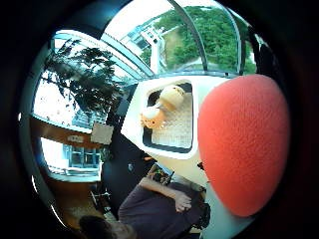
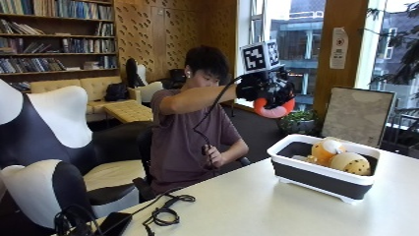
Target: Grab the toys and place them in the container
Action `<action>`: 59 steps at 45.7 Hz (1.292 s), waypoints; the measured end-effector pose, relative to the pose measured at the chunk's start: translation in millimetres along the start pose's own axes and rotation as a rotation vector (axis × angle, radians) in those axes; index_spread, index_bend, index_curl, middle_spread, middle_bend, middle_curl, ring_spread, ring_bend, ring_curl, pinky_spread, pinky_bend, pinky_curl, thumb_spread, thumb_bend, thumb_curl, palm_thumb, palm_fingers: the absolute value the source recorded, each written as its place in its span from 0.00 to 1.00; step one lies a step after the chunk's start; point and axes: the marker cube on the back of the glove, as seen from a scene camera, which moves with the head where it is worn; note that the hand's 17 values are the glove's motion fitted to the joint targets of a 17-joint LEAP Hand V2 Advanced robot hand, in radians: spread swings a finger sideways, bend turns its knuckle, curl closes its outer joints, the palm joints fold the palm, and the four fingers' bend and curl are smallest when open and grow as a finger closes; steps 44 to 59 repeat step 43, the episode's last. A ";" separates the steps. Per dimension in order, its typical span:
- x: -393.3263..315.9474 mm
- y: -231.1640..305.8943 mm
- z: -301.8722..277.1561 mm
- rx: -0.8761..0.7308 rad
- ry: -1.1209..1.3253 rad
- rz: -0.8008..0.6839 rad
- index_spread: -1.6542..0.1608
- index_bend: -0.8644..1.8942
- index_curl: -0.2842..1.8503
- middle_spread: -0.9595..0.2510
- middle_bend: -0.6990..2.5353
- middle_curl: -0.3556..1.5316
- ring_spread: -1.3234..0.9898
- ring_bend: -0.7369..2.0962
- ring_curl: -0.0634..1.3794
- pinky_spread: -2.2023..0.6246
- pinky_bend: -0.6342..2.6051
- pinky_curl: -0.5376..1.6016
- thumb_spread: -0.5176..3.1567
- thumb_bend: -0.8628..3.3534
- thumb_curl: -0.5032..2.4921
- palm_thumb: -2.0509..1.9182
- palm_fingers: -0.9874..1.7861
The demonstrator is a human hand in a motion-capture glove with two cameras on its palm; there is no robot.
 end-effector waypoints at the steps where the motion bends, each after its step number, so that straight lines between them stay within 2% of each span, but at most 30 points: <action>1: -9.9 -2.6 -1.5 -0.001 0.004 -0.008 0.67 0.56 0.33 0.50 0.51 0.55 0.39 0.70 0.53 0.65 0.55 0.48 0.26 0.24 0.46 0.69 0.69; 7: -68.3 -16.5 6.2 -0.027 -0.008 -0.062 0.66 0.57 0.36 0.49 0.52 0.58 0.39 0.70 0.54 0.65 0.56 0.49 0.24 0.24 0.48 0.69 0.68; 14: -129.4 -32.8 50.0 -0.078 0.020 -0.100 0.66 0.58 0.39 0.49 0.52 0.61 0.39 0.72 0.55 0.65 0.57 0.49 0.23 0.24 0.49 0.69 0.66; 18: -139.8 -36.7 83.9 -0.112 0.147 -0.267 0.66 0.58 0.41 0.48 0.52 0.62 0.38 0.72 0.56 0.65 0.58 0.50 0.23 0.23 0.49 0.69 0.64; 21: -149.1 -38.0 104.3 -0.170 0.180 -0.282 0.66 0.57 0.42 0.47 0.52 0.62 0.38 0.72 0.56 0.65 0.58 0.50 0.22 0.23 0.50 0.69 0.62; 24: -150.9 -36.4 124.0 -0.308 0.247 -0.293 0.66 0.56 0.43 0.46 0.51 0.63 0.39 0.73 0.56 0.65 0.59 0.50 0.22 0.23 0.50 0.70 0.60; 25: -149.9 -34.6 131.5 -0.374 0.287 -0.312 0.66 0.55 0.43 0.44 0.44 0.60 0.38 0.73 0.56 0.65 0.61 0.51 0.23 0.23 0.50 0.70 0.51; 26: -150.3 -32.6 139.1 -0.441 0.321 -0.317 0.67 0.56 0.45 0.44 0.43 0.60 0.38 0.74 0.58 0.65 0.62 0.52 0.24 0.23 0.51 0.70 0.50; 27: -152.5 -30.8 146.4 -0.501 0.340 -0.301 0.68 0.51 0.43 0.44 0.45 0.61 0.39 0.73 0.57 0.65 0.62 0.52 0.24 0.23 0.50 0.69 0.50; 28: -156.0 -29.5 152.8 -0.546 0.344 -0.271 0.69 0.46 0.41 0.47 0.42 0.58 0.39 0.72 0.56 0.65 0.64 0.52 0.27 0.22 0.50 0.67 0.42; 29: -159.5 -28.8 157.7 -0.573 0.332 -0.241 0.71 0.41 0.40 0.54 0.37 0.57 0.41 0.69 0.55 0.67 0.64 0.52 0.30 0.21 0.49 0.65 0.25; 30: -162.3 -28.5 161.0 -0.582 0.311 -0.224 0.73 0.39 0.40 0.58 0.36 0.56 0.43 0.68 0.55 0.68 0.64 0.53 0.31 0.20 0.49 0.64 0.21; 31: -164.1 -28.6 162.9 -0.577 0.291 -0.221 0.74 0.37 0.39 0.63 0.33 0.54 0.45 0.61 0.52 0.70 0.64 0.52 0.33 0.19 0.47 0.62 0.12; 33: -166.2 -29.4 164.1 -0.556 0.258 -0.226 0.76 0.35 0.36 0.69 0.29 0.51 0.48 0.54 0.48 0.73 0.63 0.51 0.36 0.18 0.45 0.59 0.11; 37: -178.0 -29.4 159.1 -0.546 0.109 -0.222 0.78 0.33 0.31 0.77 0.25 0.47 0.52 0.47 0.41 0.75 0.60 0.48 0.40 0.19 0.42 0.56 0.15; 40: -168.7 -31.8 156.4 -0.517 0.202 -0.208 0.79 0.33 0.29 0.81 0.24 0.44 0.54 0.43 0.38 0.77 0.58 0.47 0.42 0.19 0.40 0.54 0.17; 43: -170.6 -31.4 150.4 -0.507 0.153 -0.222 0.80 0.32 0.27 0.84 0.23 0.42 0.55 0.43 0.36 0.78 0.57 0.46 0.44 0.20 0.39 0.54 0.19; 59: -170.6 -31.4 150.4 -0.507 0.153 -0.222 0.80 0.32 0.27 0.84 0.23 0.42 0.55 0.43 0.36 0.78 0.57 0.46 0.44 0.20 0.39 0.54 0.19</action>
